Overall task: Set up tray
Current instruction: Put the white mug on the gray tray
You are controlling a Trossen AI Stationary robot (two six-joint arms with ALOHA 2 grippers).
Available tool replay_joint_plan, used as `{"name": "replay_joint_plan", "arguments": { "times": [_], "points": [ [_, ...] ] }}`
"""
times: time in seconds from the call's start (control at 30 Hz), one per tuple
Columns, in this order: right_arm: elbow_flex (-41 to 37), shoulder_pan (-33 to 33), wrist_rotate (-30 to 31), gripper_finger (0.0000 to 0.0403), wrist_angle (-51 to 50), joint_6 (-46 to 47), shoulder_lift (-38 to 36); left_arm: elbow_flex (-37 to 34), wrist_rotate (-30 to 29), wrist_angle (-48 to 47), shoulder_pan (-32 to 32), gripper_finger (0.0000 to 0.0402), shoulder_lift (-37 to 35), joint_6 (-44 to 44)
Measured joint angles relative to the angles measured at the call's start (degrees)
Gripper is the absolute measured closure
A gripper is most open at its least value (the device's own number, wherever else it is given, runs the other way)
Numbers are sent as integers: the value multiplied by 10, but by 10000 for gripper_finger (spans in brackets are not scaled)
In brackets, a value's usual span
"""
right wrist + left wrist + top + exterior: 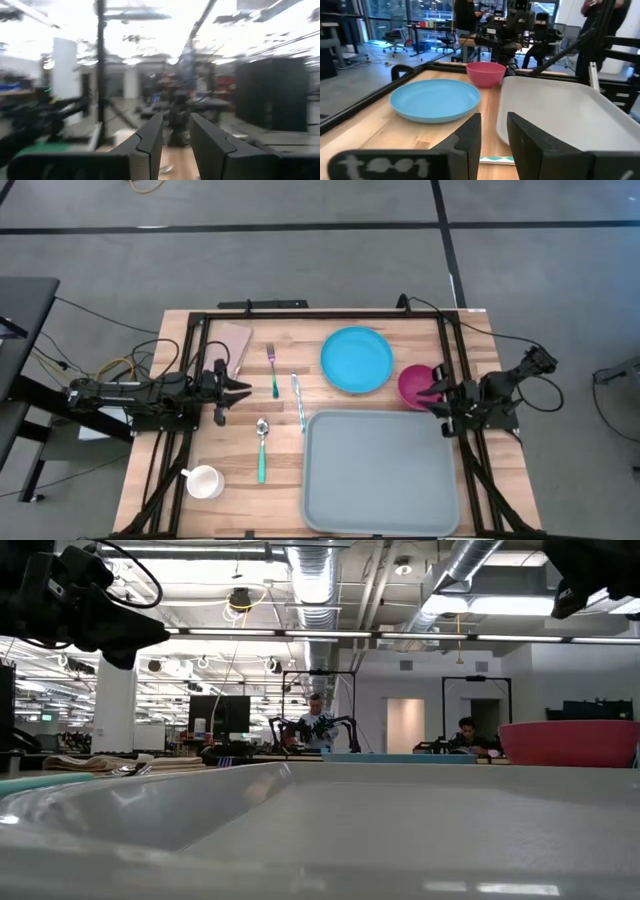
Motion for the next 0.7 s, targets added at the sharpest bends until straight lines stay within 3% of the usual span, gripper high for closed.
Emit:
{"name": "replay_joint_plan", "arguments": {
  "times": [0.23,0.43,0.7],
  "points": [
    [0,-32,74,312,12,-29,0,0,-1,1,0,320,0,24],
    [0,-60,84,312,15,-28,0,0,-3,1,0,320,0,47],
    [0,-113,89,312,2,112,0,0,14,1,0,320,0,72]
  ]
}}
